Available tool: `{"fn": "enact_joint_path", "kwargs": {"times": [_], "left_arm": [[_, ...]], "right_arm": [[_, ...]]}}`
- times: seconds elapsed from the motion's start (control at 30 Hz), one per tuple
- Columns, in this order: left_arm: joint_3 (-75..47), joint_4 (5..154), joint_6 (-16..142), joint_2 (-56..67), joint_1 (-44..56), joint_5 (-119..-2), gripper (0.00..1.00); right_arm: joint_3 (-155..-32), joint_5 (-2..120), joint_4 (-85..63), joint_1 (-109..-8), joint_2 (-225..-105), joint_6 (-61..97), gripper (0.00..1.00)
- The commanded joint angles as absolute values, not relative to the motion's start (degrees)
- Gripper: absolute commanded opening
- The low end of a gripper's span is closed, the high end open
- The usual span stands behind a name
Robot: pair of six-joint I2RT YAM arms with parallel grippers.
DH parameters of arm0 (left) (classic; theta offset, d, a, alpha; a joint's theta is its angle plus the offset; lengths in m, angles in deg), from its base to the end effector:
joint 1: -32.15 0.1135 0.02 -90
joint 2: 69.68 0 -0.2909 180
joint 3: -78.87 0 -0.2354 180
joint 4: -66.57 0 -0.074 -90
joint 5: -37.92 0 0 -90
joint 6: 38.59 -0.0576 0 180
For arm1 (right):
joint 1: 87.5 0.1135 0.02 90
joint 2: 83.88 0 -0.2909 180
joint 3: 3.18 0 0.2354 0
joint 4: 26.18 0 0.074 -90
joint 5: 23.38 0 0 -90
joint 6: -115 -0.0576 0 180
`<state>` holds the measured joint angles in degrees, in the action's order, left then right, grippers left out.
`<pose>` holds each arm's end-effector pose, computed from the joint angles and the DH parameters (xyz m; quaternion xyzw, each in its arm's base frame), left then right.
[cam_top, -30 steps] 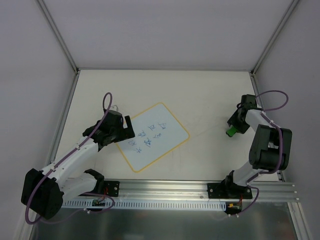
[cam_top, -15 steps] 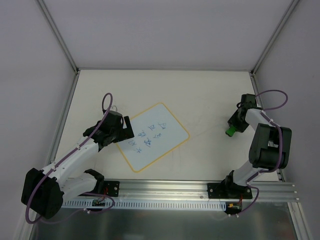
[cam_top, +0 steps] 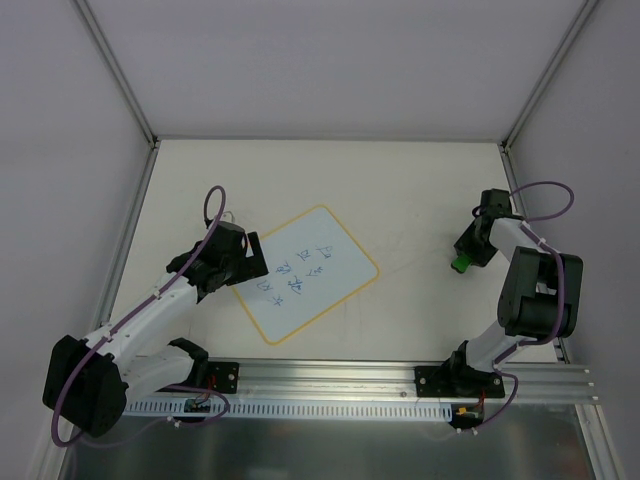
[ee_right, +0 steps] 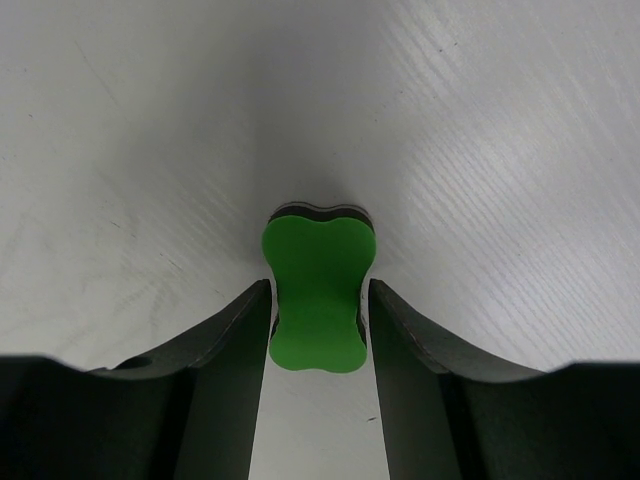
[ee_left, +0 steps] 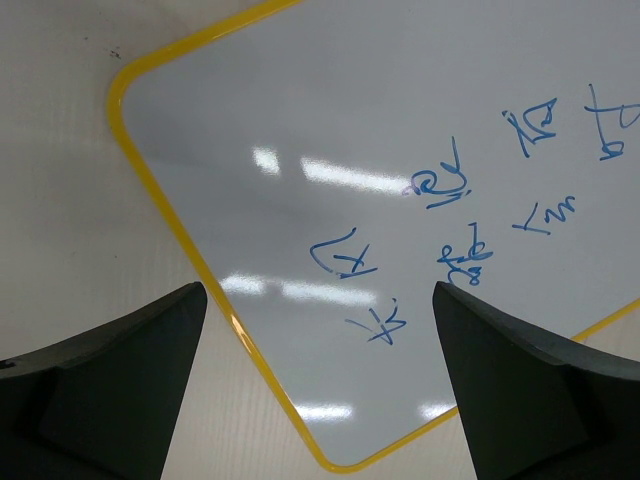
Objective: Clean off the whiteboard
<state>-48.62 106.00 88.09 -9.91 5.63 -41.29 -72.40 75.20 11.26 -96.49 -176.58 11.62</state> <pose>0.1808 -0.0781 0.2401 -0.1165 0.9186 -0.1181 0.3587 0.3081 -0.0574 0.1958 0.2057 0.9433 -0.0628 0.2529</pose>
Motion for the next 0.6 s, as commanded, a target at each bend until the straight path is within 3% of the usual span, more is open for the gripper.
{"fn": "enact_joint_path", "kwargs": {"times": [0.0, 0.27, 0.57], "left_arm": [[-48.9, 105.3, 88.9, -10.4, 6.0, -40.2, 0.99], [-49.7, 105.3, 90.1, -9.7, 6.5, -40.1, 0.99], [-50.5, 105.6, 92.3, -7.8, 11.0, -42.5, 0.99]], "right_arm": [[-72.2, 76.0, 12.1, -95.8, -176.1, 10.6, 0.47], [-71.9, 76.1, 12.3, -95.5, -176.1, 10.5, 0.42], [-70.8, 75.9, 12.4, -94.7, -174.2, 10.6, 0.29]]}}
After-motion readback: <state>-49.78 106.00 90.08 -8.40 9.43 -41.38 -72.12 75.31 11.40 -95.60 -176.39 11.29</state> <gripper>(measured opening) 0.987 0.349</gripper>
